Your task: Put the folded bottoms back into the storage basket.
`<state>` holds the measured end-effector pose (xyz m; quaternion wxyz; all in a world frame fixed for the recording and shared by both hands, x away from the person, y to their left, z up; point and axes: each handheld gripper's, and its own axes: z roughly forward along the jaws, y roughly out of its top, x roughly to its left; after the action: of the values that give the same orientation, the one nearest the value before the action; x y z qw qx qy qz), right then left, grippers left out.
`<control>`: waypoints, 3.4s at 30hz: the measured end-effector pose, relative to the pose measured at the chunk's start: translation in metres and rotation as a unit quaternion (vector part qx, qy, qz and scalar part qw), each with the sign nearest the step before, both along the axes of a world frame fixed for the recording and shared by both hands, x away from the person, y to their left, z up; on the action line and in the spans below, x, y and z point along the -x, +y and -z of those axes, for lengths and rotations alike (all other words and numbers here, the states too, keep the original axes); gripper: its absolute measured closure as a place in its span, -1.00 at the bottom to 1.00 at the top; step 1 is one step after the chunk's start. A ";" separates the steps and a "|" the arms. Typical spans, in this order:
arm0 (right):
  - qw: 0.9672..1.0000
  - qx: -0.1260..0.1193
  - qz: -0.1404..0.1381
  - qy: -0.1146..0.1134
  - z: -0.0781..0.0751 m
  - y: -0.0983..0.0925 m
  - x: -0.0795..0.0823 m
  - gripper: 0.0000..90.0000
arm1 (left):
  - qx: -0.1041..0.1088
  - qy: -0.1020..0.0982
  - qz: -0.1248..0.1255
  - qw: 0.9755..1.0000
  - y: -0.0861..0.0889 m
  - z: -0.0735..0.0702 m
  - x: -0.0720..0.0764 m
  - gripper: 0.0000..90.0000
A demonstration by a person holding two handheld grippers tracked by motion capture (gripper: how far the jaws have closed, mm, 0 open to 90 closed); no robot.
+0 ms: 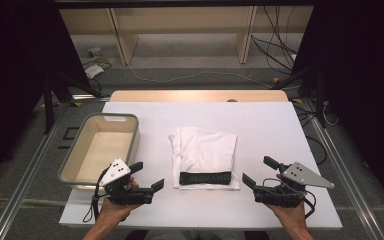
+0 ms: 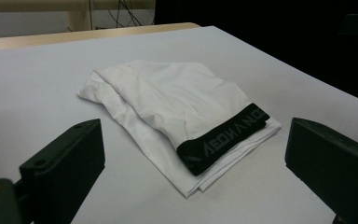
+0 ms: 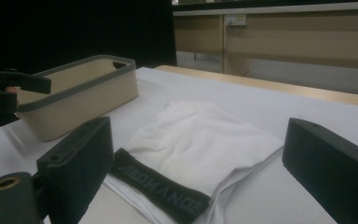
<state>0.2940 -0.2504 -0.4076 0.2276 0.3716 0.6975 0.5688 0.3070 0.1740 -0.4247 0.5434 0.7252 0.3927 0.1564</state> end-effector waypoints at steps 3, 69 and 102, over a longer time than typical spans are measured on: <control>1.000 0.007 0.001 -0.003 0.000 0.001 -0.001 -0.78 | -0.001 0.002 -0.001 1.000 -0.001 0.001 -0.001 -0.91; 0.987 0.096 0.052 0.114 0.034 0.004 -0.157 -0.74 | -0.026 0.303 -0.030 0.952 -0.062 0.050 -0.082 -0.68; 0.985 0.097 0.038 0.137 0.043 0.015 -0.174 -0.67 | -0.049 0.305 0.001 0.951 -0.091 0.055 -0.088 0.81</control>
<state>0.4682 -0.2351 -0.4505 0.1865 0.4487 0.7591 0.4331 0.3953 0.0829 -0.4794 0.3618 0.7642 0.5313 -0.0537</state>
